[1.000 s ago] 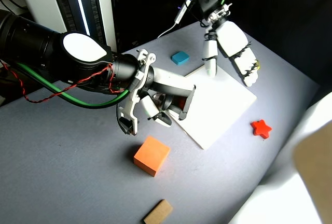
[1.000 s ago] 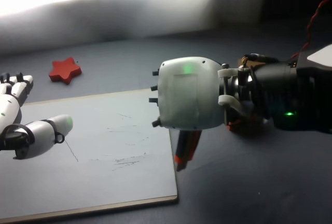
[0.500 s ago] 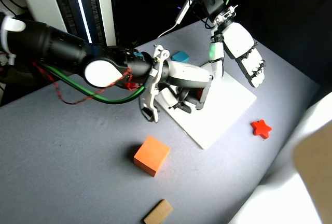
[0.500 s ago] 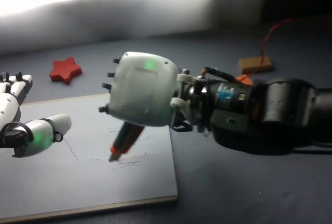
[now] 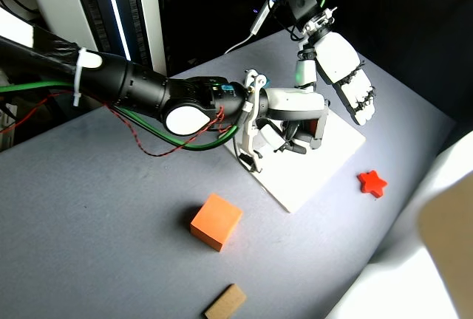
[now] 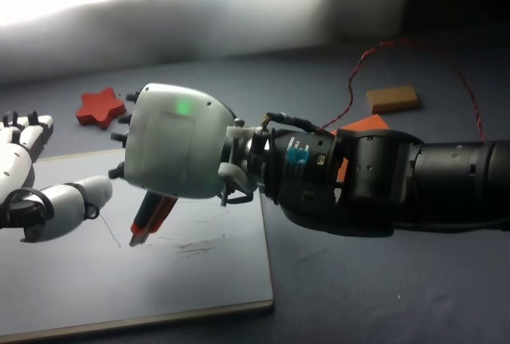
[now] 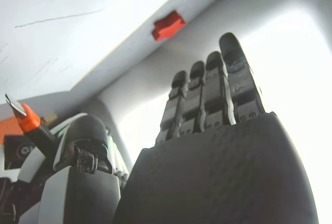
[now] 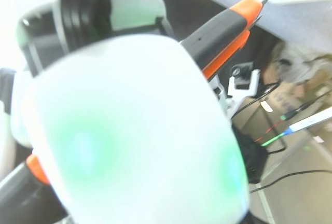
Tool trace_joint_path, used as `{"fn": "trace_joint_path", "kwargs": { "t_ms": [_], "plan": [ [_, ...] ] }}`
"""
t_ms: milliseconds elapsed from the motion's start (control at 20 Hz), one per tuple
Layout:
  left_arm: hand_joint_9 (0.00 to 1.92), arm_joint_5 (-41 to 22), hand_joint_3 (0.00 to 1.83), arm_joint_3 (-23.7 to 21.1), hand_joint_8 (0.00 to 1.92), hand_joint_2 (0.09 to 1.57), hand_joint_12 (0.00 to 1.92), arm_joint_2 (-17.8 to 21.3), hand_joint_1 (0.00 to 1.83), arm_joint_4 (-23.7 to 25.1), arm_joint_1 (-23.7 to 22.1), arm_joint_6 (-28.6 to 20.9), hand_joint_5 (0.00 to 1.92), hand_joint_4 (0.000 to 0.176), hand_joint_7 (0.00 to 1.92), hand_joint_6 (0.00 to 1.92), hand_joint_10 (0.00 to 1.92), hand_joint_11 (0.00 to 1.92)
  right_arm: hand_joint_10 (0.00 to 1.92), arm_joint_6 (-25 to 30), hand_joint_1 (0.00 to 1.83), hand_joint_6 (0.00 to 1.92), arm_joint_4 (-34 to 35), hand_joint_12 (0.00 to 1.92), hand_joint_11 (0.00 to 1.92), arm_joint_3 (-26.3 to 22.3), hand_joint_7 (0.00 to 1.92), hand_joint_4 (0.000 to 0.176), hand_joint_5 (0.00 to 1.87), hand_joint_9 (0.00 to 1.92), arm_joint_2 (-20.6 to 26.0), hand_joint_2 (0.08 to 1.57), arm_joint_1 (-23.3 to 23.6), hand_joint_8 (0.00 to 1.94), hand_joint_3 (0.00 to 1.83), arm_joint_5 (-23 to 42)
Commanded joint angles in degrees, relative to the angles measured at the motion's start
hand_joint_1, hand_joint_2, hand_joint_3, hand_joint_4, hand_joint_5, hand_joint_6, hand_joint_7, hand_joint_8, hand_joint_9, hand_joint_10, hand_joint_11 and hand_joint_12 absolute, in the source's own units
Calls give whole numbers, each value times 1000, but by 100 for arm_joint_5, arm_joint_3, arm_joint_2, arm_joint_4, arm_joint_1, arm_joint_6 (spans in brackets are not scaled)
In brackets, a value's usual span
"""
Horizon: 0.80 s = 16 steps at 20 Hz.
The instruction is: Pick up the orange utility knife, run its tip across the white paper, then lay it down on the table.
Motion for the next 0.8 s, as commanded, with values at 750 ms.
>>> {"fn": "trace_joint_path", "kwargs": {
  "t_ms": [750],
  "plan": [
    [38, -425, 1, 174, 4, 1235, 477, -25, 0, 303, -41, 42, 0, 0, 11, 0, 8, 0, 1921, 193, 1504, 1921, -934, 1921, 1675, 290, 1494, 176, 1266, 1606, -183, 1095, -139, 1941, 445, 680]
  ]
}}
